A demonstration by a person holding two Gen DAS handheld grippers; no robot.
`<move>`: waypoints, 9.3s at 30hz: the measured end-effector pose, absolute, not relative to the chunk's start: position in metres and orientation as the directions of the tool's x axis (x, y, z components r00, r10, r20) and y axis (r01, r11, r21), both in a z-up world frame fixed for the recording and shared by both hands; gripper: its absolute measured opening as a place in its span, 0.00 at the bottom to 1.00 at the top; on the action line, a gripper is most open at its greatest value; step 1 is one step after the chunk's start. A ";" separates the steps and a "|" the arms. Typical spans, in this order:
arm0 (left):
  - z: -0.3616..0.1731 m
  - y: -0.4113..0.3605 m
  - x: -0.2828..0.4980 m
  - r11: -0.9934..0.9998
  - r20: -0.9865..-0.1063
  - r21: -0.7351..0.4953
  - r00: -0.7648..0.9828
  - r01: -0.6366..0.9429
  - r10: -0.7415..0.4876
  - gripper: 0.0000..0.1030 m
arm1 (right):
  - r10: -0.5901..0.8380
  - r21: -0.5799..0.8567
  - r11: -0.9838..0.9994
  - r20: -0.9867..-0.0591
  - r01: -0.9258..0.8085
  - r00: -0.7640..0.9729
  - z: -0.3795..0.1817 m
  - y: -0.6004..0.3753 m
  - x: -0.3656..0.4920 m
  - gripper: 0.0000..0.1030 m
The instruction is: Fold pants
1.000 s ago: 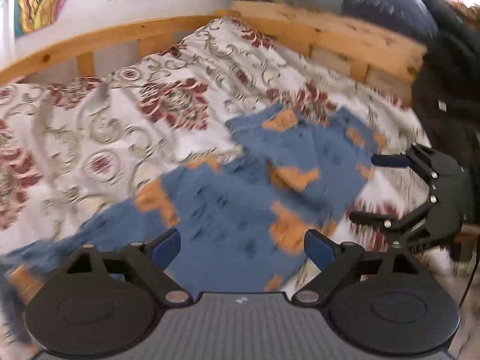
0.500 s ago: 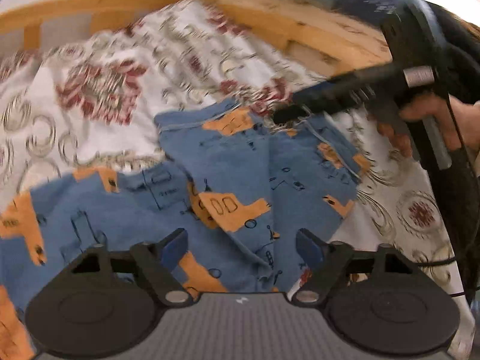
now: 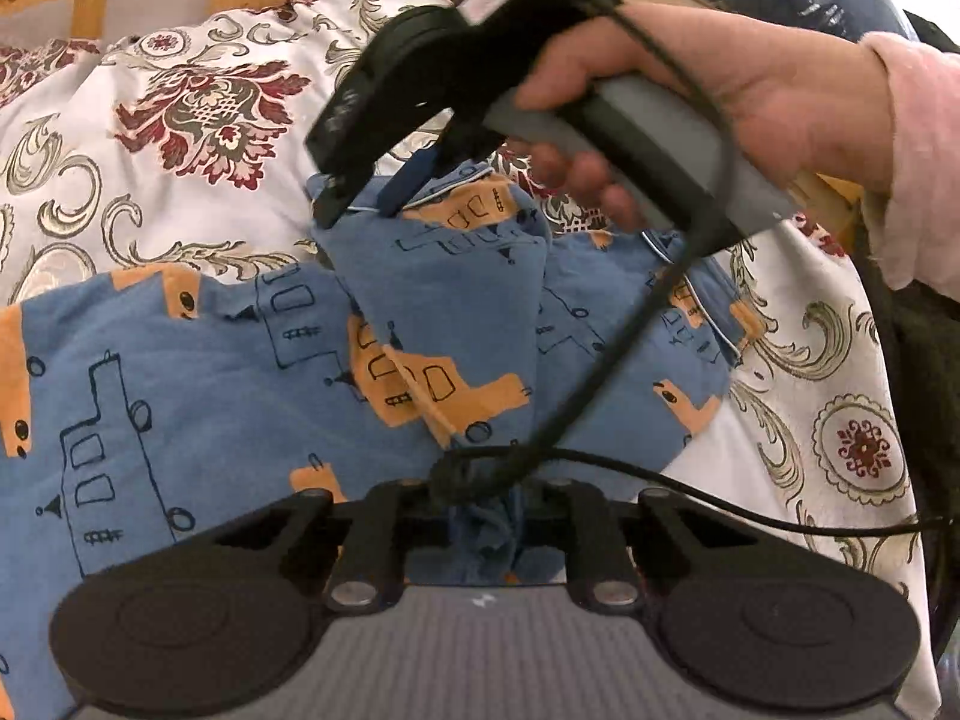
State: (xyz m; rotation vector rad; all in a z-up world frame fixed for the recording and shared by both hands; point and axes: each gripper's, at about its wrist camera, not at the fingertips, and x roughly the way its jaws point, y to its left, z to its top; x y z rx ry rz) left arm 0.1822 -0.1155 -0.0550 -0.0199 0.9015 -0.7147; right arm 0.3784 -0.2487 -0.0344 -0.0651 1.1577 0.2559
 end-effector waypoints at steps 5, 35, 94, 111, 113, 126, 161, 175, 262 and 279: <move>-0.056 -0.117 0.182 0.776 -0.712 -0.310 0.407 0.549 -0.572 0.16 | 0.097 0.028 0.982 -0.922 -0.185 0.375 -0.036 -0.238 0.383 0.44; -0.051 -0.120 0.175 0.789 -0.709 -0.244 0.451 0.564 -0.542 0.07 | 0.161 0.187 0.982 -0.768 -0.024 0.620 0.019 -0.285 0.336 0.09; -0.054 -0.105 0.136 0.806 -0.718 0.051 0.582 0.590 -0.381 0.52 | 0.054 -0.046 0.994 -0.609 -0.103 0.792 -0.022 -0.401 0.167 0.38; -0.010 0.017 0.195 0.851 -0.658 0.168 0.700 0.497 -0.279 0.72 | 0.619 0.313 0.711 -0.703 -0.629 0.350 -0.009 -0.240 0.319 0.64; -0.010 0.016 0.208 0.826 -0.663 0.191 0.691 0.530 -0.289 0.75 | 0.636 0.334 0.682 -0.711 -0.650 0.302 -0.015 -0.230 0.329 0.64; -0.062 -0.009 0.210 0.685 -0.723 0.304 0.628 0.662 -0.286 0.05 | 0.682 0.563 0.657 -0.727 -0.501 0.078 -0.024 -0.209 0.371 0.61; -0.083 -0.007 0.153 0.606 -0.578 0.499 0.759 0.620 -0.301 0.05 | 0.707 0.731 0.675 -0.680 -0.100 -0.196 -0.069 -0.115 0.385 0.11; -0.075 0.013 0.162 0.720 -0.647 0.367 0.718 0.590 -0.258 0.25 | 0.655 0.590 0.730 -0.749 -0.345 0.106 -0.056 -0.128 0.427 0.04; -0.045 -0.329 0.343 0.270 -0.826 -0.329 -0.137 0.905 -0.547 0.35 | -0.104 0.614 0.637 -0.530 0.465 0.841 -0.078 -0.444 0.086 0.16; -0.021 -0.301 0.307 0.211 -0.769 -0.190 -0.012 0.959 -0.639 0.12 | -0.188 0.287 0.902 -0.413 0.324 0.891 -0.052 -0.381 0.075 0.10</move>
